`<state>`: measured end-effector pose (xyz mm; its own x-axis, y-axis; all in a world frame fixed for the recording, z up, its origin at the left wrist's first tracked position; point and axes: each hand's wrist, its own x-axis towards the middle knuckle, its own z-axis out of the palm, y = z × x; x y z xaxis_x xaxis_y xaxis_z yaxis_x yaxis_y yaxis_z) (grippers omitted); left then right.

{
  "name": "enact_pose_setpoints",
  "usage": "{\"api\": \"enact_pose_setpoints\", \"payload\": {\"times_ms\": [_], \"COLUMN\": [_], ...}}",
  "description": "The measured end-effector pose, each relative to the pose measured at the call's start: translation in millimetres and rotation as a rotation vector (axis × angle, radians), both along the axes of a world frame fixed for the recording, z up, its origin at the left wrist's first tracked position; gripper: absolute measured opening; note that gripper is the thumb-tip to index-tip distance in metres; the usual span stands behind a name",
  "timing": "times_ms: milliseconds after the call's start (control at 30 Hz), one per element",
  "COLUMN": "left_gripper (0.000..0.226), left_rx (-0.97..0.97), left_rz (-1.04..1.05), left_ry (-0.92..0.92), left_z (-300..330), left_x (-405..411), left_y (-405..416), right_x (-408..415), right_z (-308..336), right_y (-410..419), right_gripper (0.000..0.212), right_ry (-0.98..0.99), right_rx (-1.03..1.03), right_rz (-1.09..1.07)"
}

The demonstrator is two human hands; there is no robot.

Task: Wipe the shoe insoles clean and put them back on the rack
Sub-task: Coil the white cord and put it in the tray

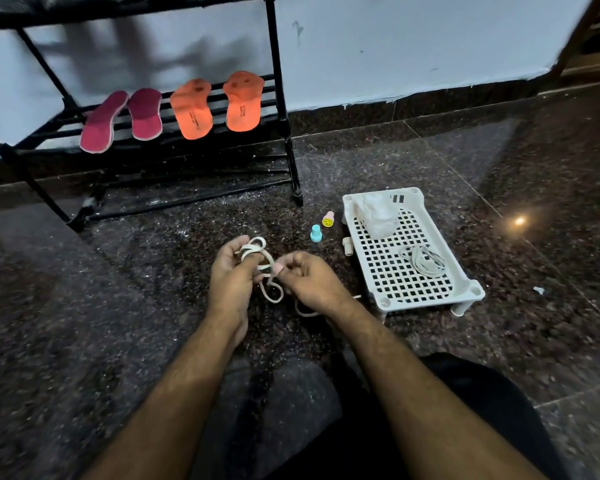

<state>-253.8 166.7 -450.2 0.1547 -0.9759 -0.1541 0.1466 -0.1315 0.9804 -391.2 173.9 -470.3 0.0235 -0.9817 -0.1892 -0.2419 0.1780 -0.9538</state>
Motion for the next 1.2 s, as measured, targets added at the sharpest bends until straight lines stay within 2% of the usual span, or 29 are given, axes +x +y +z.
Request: {"api": "enact_pose_setpoints", "payload": {"times_ms": [67, 133, 267, 367, 400, 467, 567, 600, 633, 700, 767, 833, 900, 967, 1000, 1100, 1133, 1200], "left_gripper": [0.030, 0.033, 0.046, 0.044, 0.040, 0.031, 0.031, 0.032, 0.032, 0.031, 0.035, 0.046, 0.051, 0.051, 0.049, 0.041, 0.037, 0.037], "left_rx": [0.024, 0.021, 0.051, 0.088, 0.060, -0.016, -0.009, -0.011, -0.044, -0.114, -0.093, -0.137, -0.252, -0.325, -0.329, -0.258, -0.242, -0.192], "left_rz": [-0.063, -0.130, -0.171, -0.086, -0.031, 0.085, 0.034, -0.001, -0.041, -0.163, -0.261, -0.251, -0.147, -0.031, 0.006, 0.107, 0.100, 0.006], "left_ry": [0.019, -0.017, -0.071, -0.027, -0.040, -0.211, -0.637, -0.722, -0.740, -0.591, -0.477, -0.579, -0.772, -0.837, -0.750, -0.134, -0.024, -0.051], "left_z": [-6, -14, -31, -35, -35, -37, -36, -35, -33, -30, -24, -15, 1, 21, 30, 58, 65, 74], "left_x": [-2, -10, -25, -30, -30, -27, -24, -25, -26, -27, -27, -22, -15, -9, -6, -1, -1, 1], "left_y": [-2, -1, -10, -23, -28, -39, -46, -43, -40, -31, -22, -16, -11, -5, -5, -4, -2, 7], "right_x": [-10, -20, -24, -25, -26, -27, -25, -24, -23, -19, -16, -17, -20, -20, -19, -10, -5, 5], "right_z": [-9, -12, -19, -26, -28, -31, -22, -18, -14, -7, -2, 3, 9, 17, 21, 28, 30, 28], "right_y": [-14, -22, -27, -29, -31, -32, -27, -26, -25, -25, -24, -21, -14, -7, -4, 5, 8, 13], "right_gripper": [0.044, 0.055, 0.054, 0.039, 0.032, 0.022, 0.034, 0.038, 0.040, 0.042, 0.037, 0.038, 0.044, 0.050, 0.049, 0.037, 0.033, 0.027], "right_ry": [0.251, 0.387, 0.497, 0.593, 0.582, 0.540, 0.458, 0.419, 0.377, 0.294, 0.219, 0.154, 0.107, 0.037, -0.027, -0.274, -0.299, -0.238], "right_rx": [-0.004, 0.035, 0.160, 0.214, 0.222, 0.208, 0.080, 0.026, -0.022, -0.096, -0.152, -0.159, -0.136, -0.146, -0.158, -0.110, -0.091, -0.130], "right_rz": [-0.167, -0.252, -0.145, -0.085, -0.071, -0.028, 0.008, 0.007, 0.013, 0.048, 0.046, 0.025, 0.007, -0.042, -0.070, -0.121, -0.099, -0.031]}}
